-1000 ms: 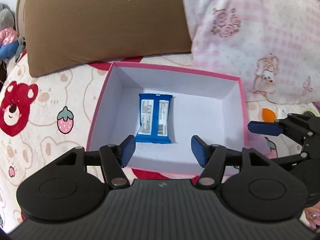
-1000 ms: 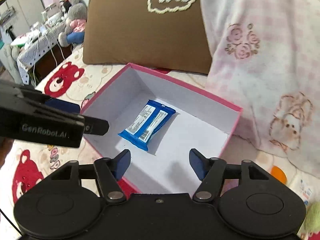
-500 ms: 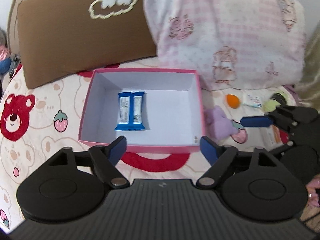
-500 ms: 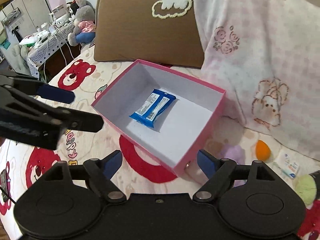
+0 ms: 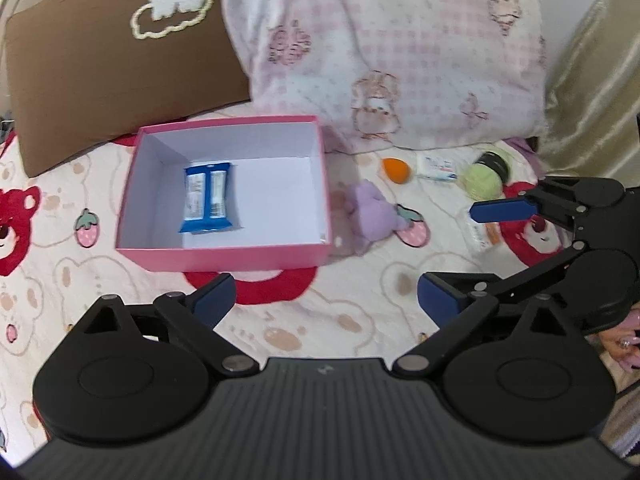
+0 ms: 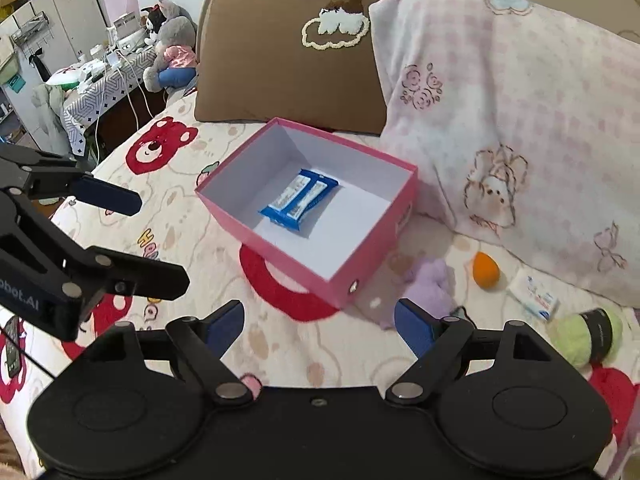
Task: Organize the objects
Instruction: 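Withdraw the left tool and move it toward the clear plastic box, then close the left tool on the clear plastic box with orange label, then lift the clear plastic box with the left tool toward the pink box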
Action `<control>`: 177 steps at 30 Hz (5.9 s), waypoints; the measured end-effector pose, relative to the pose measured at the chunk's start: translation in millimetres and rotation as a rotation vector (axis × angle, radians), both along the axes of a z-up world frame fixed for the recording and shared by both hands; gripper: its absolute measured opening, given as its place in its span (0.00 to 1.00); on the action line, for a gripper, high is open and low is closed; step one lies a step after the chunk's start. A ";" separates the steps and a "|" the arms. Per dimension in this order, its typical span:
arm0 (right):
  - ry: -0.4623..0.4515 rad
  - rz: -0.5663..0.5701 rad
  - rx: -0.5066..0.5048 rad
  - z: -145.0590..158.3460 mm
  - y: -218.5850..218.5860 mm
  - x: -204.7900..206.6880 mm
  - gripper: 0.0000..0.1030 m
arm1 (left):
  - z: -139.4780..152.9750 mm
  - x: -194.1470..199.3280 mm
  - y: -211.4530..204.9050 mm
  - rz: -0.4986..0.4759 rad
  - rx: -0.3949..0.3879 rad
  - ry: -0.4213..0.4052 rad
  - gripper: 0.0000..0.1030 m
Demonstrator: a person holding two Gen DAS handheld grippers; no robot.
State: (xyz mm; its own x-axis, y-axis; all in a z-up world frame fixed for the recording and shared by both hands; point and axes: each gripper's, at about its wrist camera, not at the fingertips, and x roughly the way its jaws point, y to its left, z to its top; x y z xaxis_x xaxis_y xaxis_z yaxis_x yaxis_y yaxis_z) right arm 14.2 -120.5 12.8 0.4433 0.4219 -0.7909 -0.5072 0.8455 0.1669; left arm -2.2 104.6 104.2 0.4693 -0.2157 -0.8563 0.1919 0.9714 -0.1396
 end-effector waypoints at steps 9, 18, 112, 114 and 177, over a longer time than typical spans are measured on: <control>-0.005 -0.041 -0.033 2.3 -32.3 -22.8 0.83 | -1.0 -15.1 -30.3 -0.040 0.009 0.001 0.96; -0.002 0.036 -0.100 -7.5 -49.0 -49.4 0.83 | -14.5 -25.4 -58.3 -0.109 -0.016 0.054 0.96; -0.203 -0.221 0.049 -255.5 -215.5 12.7 0.67 | -241.9 116.0 -241.8 0.051 -0.314 -0.006 0.54; -0.186 -0.227 0.057 -254.9 -216.8 13.7 0.67 | -244.9 115.5 -245.2 0.056 -0.323 -0.006 0.46; -0.013 -0.137 0.154 -196.1 -166.1 -43.9 0.70 | -194.7 42.7 -163.7 -0.026 -0.413 0.169 0.34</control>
